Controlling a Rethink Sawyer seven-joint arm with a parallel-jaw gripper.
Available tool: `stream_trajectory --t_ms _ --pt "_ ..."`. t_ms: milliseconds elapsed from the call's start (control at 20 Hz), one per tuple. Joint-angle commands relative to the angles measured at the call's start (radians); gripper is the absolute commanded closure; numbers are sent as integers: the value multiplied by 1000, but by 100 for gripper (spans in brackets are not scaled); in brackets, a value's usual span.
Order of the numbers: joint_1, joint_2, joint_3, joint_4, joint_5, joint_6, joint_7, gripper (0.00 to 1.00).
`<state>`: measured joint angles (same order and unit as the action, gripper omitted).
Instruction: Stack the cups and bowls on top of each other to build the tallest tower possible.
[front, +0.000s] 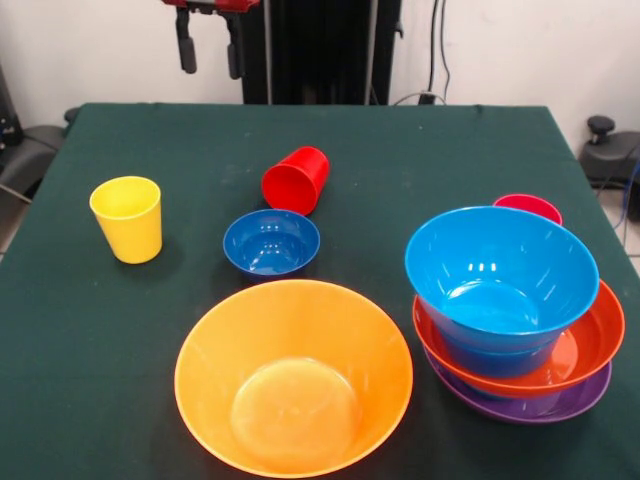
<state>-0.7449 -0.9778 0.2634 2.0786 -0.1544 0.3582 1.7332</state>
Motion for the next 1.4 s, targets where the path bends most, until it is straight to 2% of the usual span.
stream_trajectory --t_ms 50,150,500,900,1200,1400 --pt "-23 -4 41 -21 -125 123 -122 0" --pt "-22 21 43 -35 -127 113 -106 0" --pt "54 130 38 -181 -137 113 -28 0" --pt "98 181 14 -230 -122 59 35 0" --pt "138 229 10 -314 -108 96 37 0" --pt "170 231 0 -361 -90 133 50 0"
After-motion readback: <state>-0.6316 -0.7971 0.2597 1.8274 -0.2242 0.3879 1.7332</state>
